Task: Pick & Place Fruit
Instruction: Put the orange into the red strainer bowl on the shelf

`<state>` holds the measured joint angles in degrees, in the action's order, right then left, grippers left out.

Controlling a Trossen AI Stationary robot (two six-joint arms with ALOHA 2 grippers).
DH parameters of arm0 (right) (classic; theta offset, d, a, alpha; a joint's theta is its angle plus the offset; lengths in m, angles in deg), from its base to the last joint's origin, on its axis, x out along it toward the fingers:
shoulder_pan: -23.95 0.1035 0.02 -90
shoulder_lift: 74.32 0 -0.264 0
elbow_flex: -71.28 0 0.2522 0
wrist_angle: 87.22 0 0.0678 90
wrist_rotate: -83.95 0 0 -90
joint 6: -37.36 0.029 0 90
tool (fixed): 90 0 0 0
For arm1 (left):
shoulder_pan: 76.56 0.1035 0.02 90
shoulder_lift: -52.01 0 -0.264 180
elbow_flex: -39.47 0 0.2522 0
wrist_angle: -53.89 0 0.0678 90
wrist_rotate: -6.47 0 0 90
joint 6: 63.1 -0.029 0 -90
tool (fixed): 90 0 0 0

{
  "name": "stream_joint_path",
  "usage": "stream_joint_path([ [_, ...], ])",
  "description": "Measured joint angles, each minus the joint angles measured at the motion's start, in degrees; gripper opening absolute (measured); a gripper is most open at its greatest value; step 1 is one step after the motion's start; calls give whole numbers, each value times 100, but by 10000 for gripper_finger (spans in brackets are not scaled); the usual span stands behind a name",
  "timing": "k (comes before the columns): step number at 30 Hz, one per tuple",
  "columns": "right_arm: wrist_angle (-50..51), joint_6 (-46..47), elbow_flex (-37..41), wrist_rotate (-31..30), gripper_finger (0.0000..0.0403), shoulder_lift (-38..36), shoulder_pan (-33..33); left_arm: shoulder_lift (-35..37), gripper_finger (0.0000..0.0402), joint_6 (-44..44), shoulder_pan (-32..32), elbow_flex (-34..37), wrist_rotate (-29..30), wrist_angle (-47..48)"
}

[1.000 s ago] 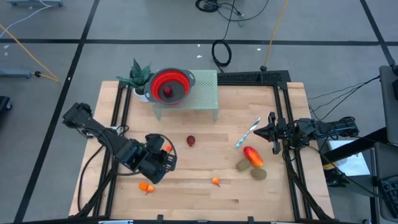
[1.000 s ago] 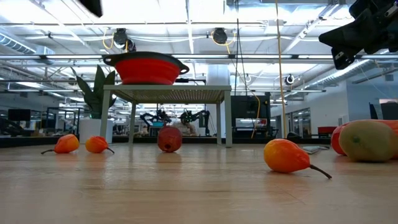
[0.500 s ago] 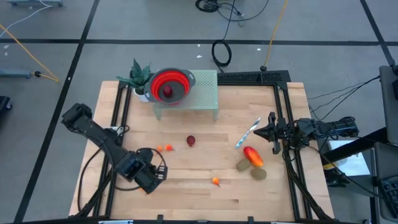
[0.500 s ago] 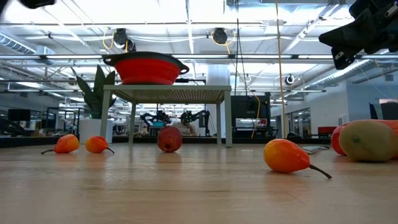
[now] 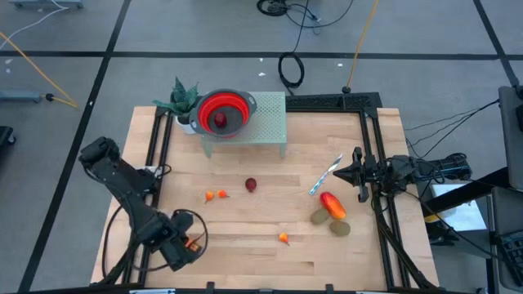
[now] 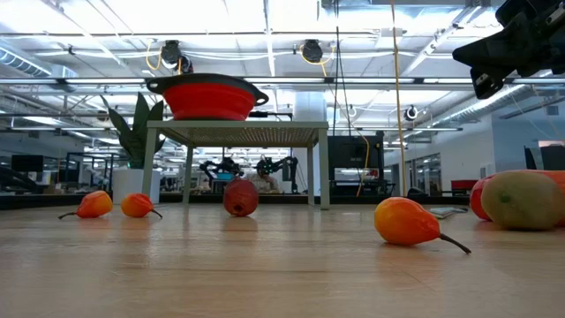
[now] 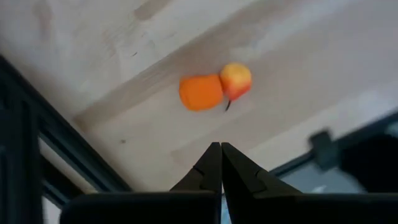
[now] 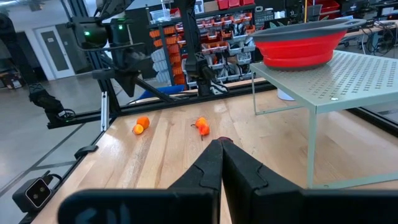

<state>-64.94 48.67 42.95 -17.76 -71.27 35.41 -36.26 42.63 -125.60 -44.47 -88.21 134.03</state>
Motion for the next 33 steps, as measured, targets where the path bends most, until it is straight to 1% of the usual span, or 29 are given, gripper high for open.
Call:
stream_joint_path([
  [7, 2, 0, 0, 0, 0, 0, 2, 0, 3, -1935, -395, 0, 26, 1],
  [14, 0, 0, 0, 0, 0, 2, 1, 0, 10, -3997, -545, 0, 305, -6],
  [17, -2, 0, 0, 0, 0, 2, 2, 0, 10, -4640, -545, 0, 548, -6],
  [20, -6, 35, 0, 0, 0, 0, 1, 0, 16, -5072, -545, 0, 815, -6],
  [23, -5, 193, 0, -4, 0, 0, 1, 0, 35, -5400, -543, 0, 988, -6],
  [26, -7, 212, 0, -7, 0, 0, 2, 0, 67, -5587, -545, 0, 1159, -6],
  [33, -7, 214, 0, -11, 0, 1, 1, 0, 170, -5766, -543, 42, 1507, -31],
])
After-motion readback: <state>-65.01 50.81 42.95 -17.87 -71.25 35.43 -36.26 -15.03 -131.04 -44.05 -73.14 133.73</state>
